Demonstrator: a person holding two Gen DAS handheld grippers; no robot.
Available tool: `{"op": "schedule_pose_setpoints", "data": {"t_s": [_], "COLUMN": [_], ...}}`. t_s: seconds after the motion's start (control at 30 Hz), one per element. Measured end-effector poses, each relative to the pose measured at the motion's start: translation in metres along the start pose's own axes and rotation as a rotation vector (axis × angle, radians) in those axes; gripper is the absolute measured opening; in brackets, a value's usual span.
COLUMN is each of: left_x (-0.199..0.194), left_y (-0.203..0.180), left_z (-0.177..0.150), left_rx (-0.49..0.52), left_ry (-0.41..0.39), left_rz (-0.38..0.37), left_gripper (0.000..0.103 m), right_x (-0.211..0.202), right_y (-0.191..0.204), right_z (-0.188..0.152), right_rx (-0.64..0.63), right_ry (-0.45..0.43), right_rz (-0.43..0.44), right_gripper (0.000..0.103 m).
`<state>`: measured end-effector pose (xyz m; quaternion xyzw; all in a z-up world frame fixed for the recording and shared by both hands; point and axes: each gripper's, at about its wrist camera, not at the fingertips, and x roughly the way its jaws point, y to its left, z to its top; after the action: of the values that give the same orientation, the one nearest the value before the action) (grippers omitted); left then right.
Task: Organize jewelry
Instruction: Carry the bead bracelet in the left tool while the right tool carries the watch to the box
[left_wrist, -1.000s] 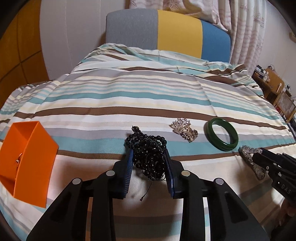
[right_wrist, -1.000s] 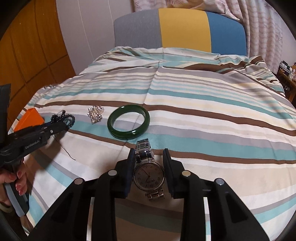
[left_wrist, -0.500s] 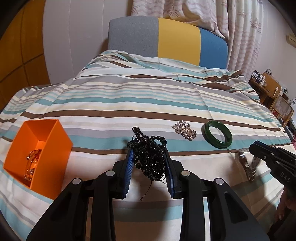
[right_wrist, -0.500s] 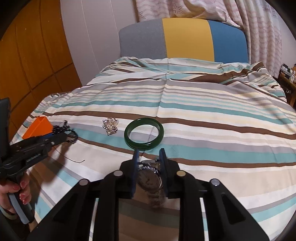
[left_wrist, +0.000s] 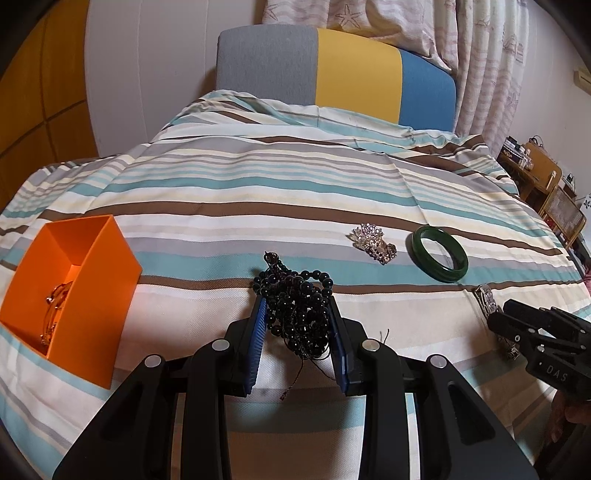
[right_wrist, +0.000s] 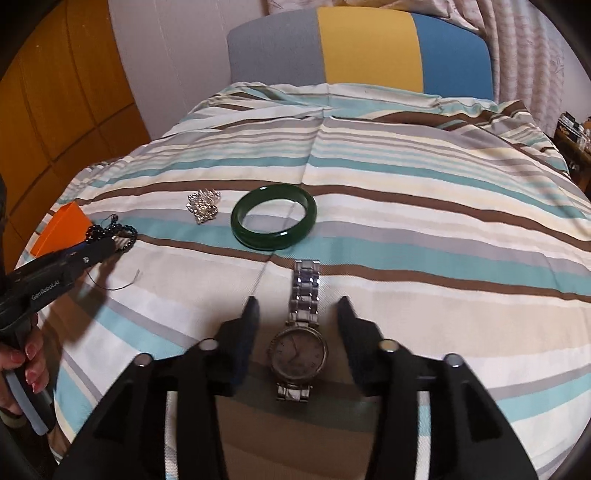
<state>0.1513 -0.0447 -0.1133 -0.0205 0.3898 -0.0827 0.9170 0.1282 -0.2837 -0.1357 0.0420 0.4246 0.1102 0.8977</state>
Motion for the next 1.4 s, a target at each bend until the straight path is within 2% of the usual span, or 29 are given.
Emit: {"op": "schedule_pose_setpoints", "data": {"t_s": [0.07, 0.1, 0.23, 0.57, 1.03, 1.4], "left_x": [0.000, 0.000, 0.000, -0.006, -0.020, -0.044], "left_y": [-0.001, -0.001, -0.003, -0.004, -0.001, 0.015], "left_z": [0.000, 0.000, 0.000, 0.000, 0.006, 0.014], "left_rx": [0.000, -0.001, 0.009, 0.007, -0.001, -0.019], "left_ry": [0.001, -0.001, -0.008, -0.027, -0.054, -0.092], "left_rz": [-0.001, -0.002, -0.005, -0.018, -0.044, -0.046], "left_gripper": [0.032, 0.032, 0.032, 0.032, 0.032, 0.032], "right_x": [0.004, 0.004, 0.002, -0.020, -0.039, -0.052], "right_y": [0.001, 0.002, 0.010, 0.013, 0.028, 0.067], "right_z": [-0.003, -0.004, -0.005, 0.000, 0.016, 0.038], "right_rx": [-0.002, -0.010, -0.045, -0.024, -0.046, -0.103], "right_ry": [0.022, 0.021, 0.011, -0.100, -0.177, -0.234], "right_rz": [-0.015, -0.027, -0.057, -0.009, 0.030, 0.107], "right_gripper": [0.042, 0.032, 0.032, 0.032, 0.032, 0.032]}}
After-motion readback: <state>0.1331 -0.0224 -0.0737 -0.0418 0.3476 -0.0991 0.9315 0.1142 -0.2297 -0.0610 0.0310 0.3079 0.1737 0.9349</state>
